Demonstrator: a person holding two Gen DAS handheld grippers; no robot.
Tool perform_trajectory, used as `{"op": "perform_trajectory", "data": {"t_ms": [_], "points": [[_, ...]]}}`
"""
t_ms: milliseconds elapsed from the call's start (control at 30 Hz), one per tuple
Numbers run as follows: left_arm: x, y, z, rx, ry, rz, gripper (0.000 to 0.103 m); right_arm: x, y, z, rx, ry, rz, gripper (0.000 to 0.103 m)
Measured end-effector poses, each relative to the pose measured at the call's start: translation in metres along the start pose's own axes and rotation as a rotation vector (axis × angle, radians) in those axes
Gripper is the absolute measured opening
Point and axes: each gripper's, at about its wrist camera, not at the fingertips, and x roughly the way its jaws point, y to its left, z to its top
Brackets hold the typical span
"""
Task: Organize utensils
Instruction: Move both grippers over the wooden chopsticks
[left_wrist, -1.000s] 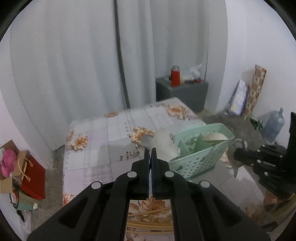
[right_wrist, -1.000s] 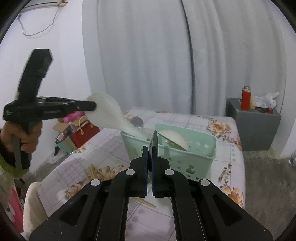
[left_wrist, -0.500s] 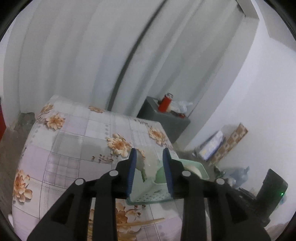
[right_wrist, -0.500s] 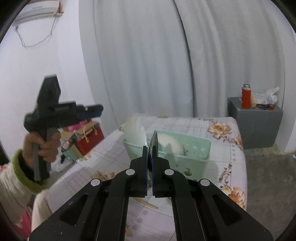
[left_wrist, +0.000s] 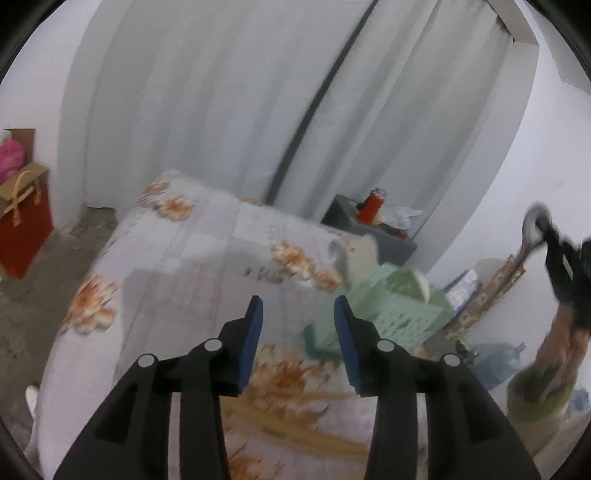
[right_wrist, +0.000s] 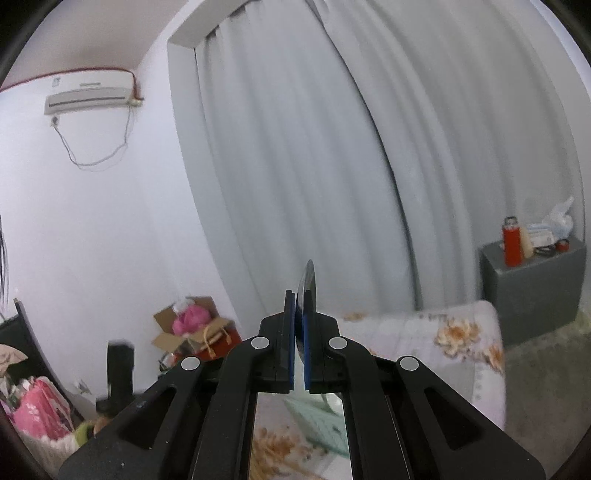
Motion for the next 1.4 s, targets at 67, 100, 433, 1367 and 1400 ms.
{"op": "perform_trajectory", "data": {"t_ms": [67,100,433,1367,1400], "points": [[-0.009,0.006,-0.012,-0.008,-0.002,0.033,0.040,0.006,-0.003,0.004,0.005,-0.018,0.017,0.002],[-0.013,0.010,-0.018,-0.014,-0.004,0.046,0.041,0.010,-0.005,0.004,0.011,-0.022,0.024,0.002],[-0.041,0.046,-0.072,-0.133,-0.010,0.160,0.042,0.057,-0.051,-0.024,0.112,-0.026,0.062,0.002],[-0.046,0.008,-0.137,-0.116,0.076,0.144,0.048,-0.042,-0.012,-0.071,-0.014,-0.024,-0.141,0.045],[-0.045,0.008,-0.141,-0.127,0.086,0.128,0.048,-0.035,-0.006,-0.075,-0.037,0.013,-0.111,0.047]]}}
